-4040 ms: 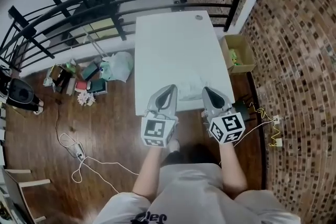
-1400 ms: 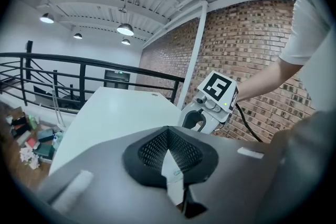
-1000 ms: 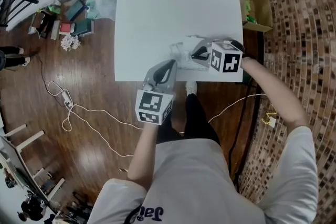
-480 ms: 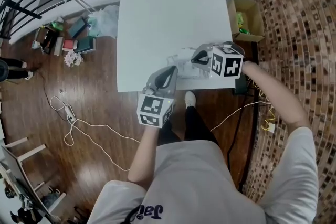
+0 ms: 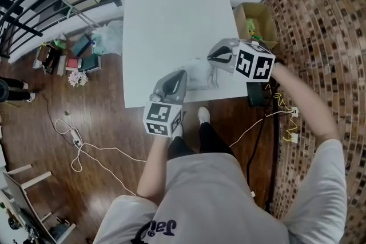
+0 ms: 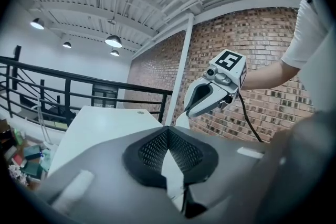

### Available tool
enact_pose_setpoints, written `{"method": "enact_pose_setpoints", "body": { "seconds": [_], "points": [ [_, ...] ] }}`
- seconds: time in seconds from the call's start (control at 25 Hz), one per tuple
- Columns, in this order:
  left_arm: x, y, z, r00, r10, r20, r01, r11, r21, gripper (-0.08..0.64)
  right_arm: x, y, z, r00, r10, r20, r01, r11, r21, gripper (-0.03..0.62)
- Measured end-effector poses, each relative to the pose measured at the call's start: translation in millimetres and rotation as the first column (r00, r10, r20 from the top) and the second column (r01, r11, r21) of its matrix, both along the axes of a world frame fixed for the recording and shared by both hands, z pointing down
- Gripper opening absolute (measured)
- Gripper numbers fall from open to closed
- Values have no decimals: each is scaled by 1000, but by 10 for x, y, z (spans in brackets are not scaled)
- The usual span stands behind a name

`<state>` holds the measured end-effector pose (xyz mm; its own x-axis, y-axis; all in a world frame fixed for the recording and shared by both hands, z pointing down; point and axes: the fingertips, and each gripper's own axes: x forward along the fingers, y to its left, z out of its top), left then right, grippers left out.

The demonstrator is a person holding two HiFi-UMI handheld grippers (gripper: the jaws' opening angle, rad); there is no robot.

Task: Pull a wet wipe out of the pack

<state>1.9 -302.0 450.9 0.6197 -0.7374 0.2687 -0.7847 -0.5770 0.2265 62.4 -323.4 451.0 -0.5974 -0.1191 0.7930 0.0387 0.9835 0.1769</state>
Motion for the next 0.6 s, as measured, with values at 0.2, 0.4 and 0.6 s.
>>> {"method": "enact_pose_setpoints", "body": {
  "seconds": [0.2,0.4,0.6],
  "points": [
    [214,-11,-121,999,39,-13,-38,999,16,15,230,-69,-281,997,63,44,-65,997,38,-5],
    [509,-61,-218,995,93,-22,-92,995,36,15,515,-157,-516,985,145,94,-151,987,54,-5],
    [839,-86,-318,989,148,-23,-146,988,55,15,835,-254,-623,970,213,114,-223,972,79,-5]
  ]
}}
